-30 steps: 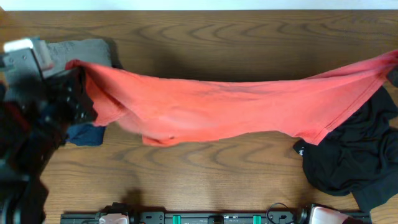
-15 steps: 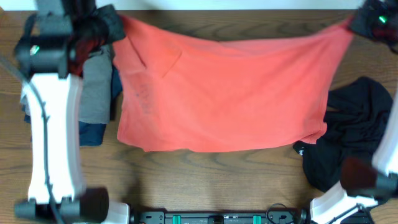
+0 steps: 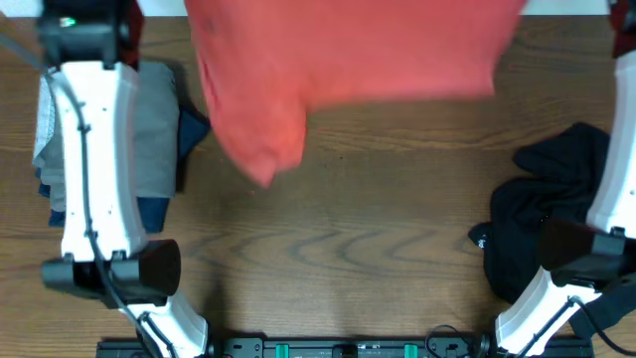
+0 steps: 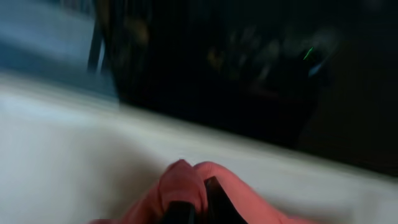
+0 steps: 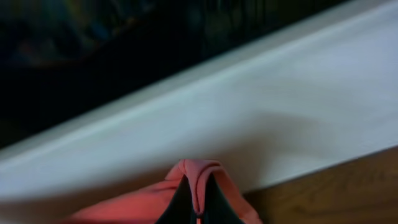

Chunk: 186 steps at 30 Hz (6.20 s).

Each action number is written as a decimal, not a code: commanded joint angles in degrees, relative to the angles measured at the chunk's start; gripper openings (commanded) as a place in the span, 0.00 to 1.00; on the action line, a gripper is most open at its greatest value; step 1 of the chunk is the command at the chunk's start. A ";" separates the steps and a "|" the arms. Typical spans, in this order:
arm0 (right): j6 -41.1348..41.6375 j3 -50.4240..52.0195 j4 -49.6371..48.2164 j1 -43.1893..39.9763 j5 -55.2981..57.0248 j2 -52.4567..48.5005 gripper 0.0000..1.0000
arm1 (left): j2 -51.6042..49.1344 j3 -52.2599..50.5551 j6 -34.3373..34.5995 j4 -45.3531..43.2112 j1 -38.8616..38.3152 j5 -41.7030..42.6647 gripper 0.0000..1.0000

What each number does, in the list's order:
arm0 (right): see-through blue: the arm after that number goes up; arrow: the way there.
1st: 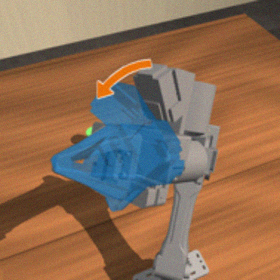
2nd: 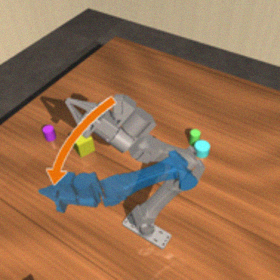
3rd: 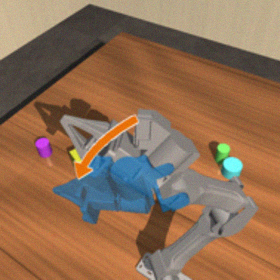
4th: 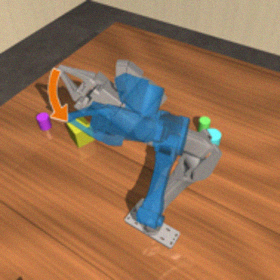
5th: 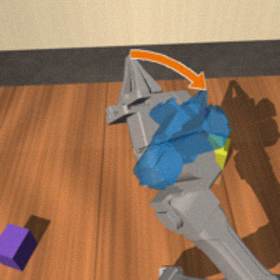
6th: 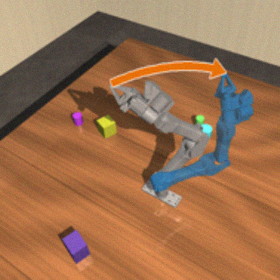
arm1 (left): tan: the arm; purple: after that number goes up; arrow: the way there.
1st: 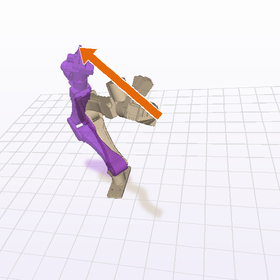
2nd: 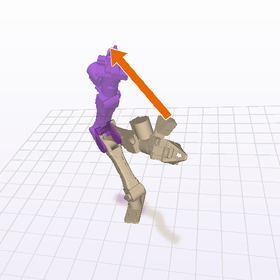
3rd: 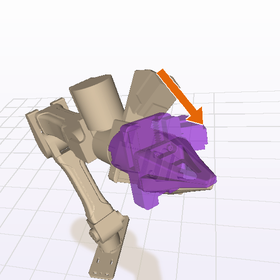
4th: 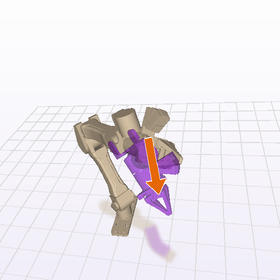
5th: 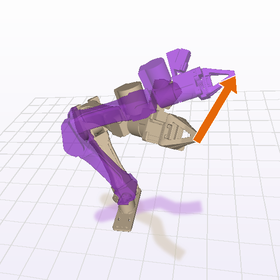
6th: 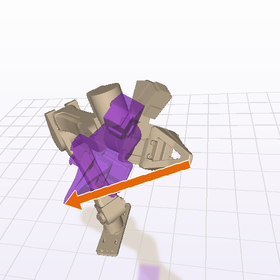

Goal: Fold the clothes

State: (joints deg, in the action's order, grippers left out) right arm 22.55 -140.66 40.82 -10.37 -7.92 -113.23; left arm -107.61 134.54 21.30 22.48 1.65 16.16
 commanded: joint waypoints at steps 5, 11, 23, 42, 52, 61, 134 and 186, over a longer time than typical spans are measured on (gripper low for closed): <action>-4.00 -4.42 11.30 -2.03 4.66 2.34 0.01 | 2.60 3.80 2.47 14.53 1.29 5.68 0.06; -5.49 0.52 29.88 -1.95 12.85 2.23 0.01 | 2.36 1.99 -3.23 47.23 1.16 8.00 0.06; -5.49 28.87 43.23 -1.86 15.43 2.21 0.01 | 0.57 -20.96 -10.36 67.56 1.11 7.63 0.06; -4.52 53.99 42.66 -4.46 16.59 4.44 0.01 | 3.67 -62.71 -14.19 61.33 0.81 5.46 0.06; -4.61 56.63 39.67 -6.86 16.72 11.28 0.01 | 16.83 -65.00 -13.53 58.84 0.81 5.44 0.06; -6.05 57.29 29.31 -6.62 12.33 11.61 0.01 | 22.51 -65.00 -6.36 42.42 2.38 5.20 0.06; -9.46 72.43 12.04 -6.32 10.12 3.58 0.17 | 7.63 -74.12 -0.61 3.08 1.16 5.20 0.22; -10.60 75.03 -12.59 -17.75 11.32 5.09 0.10 | 7.63 -74.23 -0.61 3.98 1.16 5.25 0.22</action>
State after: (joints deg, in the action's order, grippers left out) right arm 11.94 -66.11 29.30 -26.33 -1.39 -108.90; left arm -99.98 60.58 21.17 25.98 2.83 21.89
